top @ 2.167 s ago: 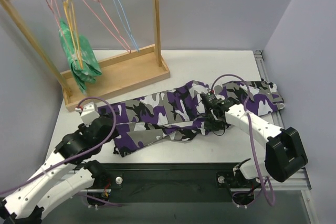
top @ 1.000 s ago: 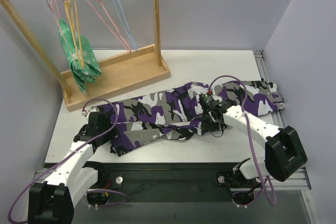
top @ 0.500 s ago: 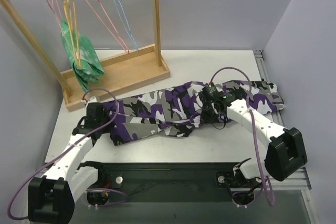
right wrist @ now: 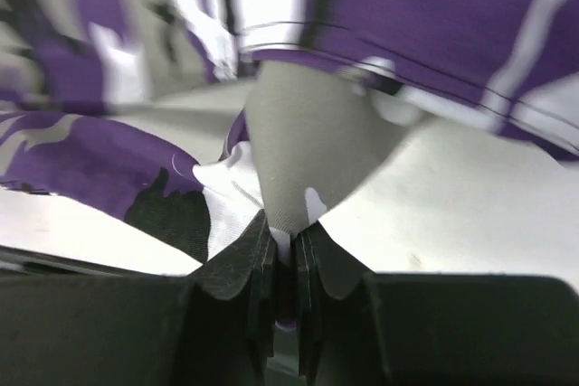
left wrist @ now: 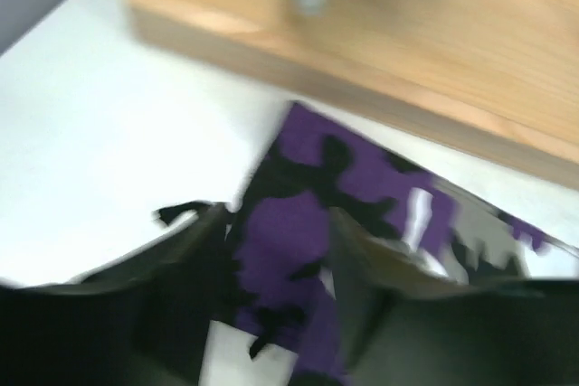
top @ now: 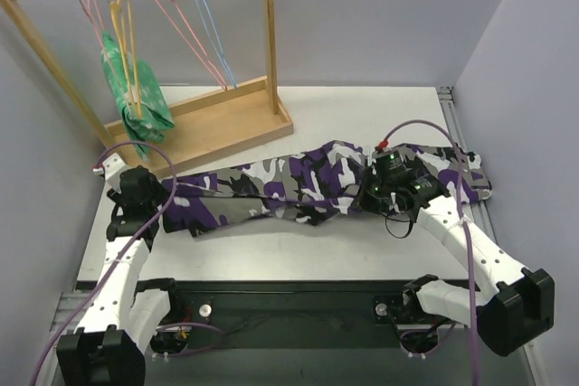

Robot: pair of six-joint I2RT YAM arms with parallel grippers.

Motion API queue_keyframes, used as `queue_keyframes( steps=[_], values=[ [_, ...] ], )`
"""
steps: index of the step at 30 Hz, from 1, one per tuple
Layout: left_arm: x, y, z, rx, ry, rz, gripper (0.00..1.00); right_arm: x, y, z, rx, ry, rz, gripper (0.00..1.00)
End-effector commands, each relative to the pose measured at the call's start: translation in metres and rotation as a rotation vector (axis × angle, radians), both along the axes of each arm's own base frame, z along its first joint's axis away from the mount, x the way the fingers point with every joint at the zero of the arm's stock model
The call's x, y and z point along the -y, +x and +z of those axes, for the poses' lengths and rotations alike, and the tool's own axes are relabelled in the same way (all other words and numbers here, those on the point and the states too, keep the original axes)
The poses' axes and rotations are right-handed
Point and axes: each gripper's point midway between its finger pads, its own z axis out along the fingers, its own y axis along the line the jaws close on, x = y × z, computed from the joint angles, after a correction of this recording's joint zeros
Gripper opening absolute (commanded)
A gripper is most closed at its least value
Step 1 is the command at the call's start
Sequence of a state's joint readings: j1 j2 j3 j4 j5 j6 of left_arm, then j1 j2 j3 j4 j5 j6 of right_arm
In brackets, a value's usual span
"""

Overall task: Place the trousers on the hanger
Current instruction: Flatten out the trousers at the center of the board.

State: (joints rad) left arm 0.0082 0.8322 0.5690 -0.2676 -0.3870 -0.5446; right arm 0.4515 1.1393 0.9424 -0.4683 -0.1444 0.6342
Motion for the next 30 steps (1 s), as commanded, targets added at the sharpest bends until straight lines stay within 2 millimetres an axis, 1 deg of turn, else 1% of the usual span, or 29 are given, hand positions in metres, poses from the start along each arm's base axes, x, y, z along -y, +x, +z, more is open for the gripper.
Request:
queue_keyframes(
  steps=[1,2,3,5,6,7,9,10,13,15,16,20,21,23,26,28,29,30],
  values=[
    [-0.037,-0.011,-0.011,-0.04,-0.003,0.183,0.68,0.035,-0.046,-0.066,-0.196,-0.118,-0.05,0.0],
    [-0.031,-0.013,-0.017,-0.073,-0.031,0.168,0.7,0.035,-0.054,-0.078,-0.228,-0.119,-0.047,0.0],
    [-0.019,-0.008,-0.021,-0.086,-0.099,0.134,0.7,0.034,-0.055,-0.083,-0.233,-0.113,-0.046,0.0],
    [-0.008,-0.011,-0.027,-0.116,-0.144,0.096,0.71,0.031,-0.056,-0.088,-0.249,-0.098,-0.052,0.0],
    [0.003,-0.011,-0.026,-0.102,-0.203,0.07,0.71,0.029,-0.055,-0.091,-0.252,-0.096,-0.052,0.0],
    [0.008,-0.016,-0.031,-0.114,-0.227,0.061,0.71,0.028,-0.054,-0.092,-0.255,-0.094,-0.051,0.0],
    [0.018,-0.018,-0.026,-0.074,-0.282,0.043,0.72,0.024,-0.05,-0.091,-0.252,-0.091,-0.047,0.0],
    [0.024,-0.022,-0.033,-0.081,-0.313,0.029,0.75,0.022,-0.049,-0.091,-0.252,-0.091,-0.042,0.0],
    [0.032,-0.021,-0.043,-0.091,-0.343,0.021,0.75,0.017,-0.048,-0.092,-0.249,-0.098,-0.025,0.0],
    [0.04,-0.019,-0.054,-0.131,-0.352,-0.006,0.75,0.014,-0.05,-0.094,-0.253,-0.102,-0.01,0.0],
    [0.044,-0.015,-0.055,-0.132,-0.352,-0.021,0.75,0.014,-0.051,-0.096,-0.257,-0.105,-0.005,0.0],
    [0.054,-0.004,-0.071,-0.209,-0.356,-0.047,0.76,0.01,-0.055,-0.1,-0.256,-0.112,0.012,0.0],
    [0.062,-0.003,-0.073,-0.226,-0.355,-0.073,0.76,0.01,-0.056,-0.101,-0.257,-0.112,0.013,0.0],
    [0.062,0.004,-0.074,-0.233,-0.35,-0.069,0.76,0.009,-0.057,-0.102,-0.256,-0.112,0.012,0.0],
    [0.059,0.008,-0.075,-0.239,-0.342,-0.052,0.77,0.009,-0.06,-0.104,-0.258,-0.115,0.018,0.0],
    [0.059,0.014,-0.071,-0.217,-0.348,-0.048,0.77,0.008,-0.061,-0.105,-0.261,-0.118,0.022,0.0],
    [0.059,0.016,-0.072,-0.22,-0.355,-0.041,0.77,0.009,-0.062,-0.106,-0.263,-0.122,0.023,0.0],
    [0.06,0.02,-0.068,-0.21,-0.358,-0.039,0.77,0.009,-0.064,-0.108,-0.267,-0.124,0.027,0.0]
  ],
)
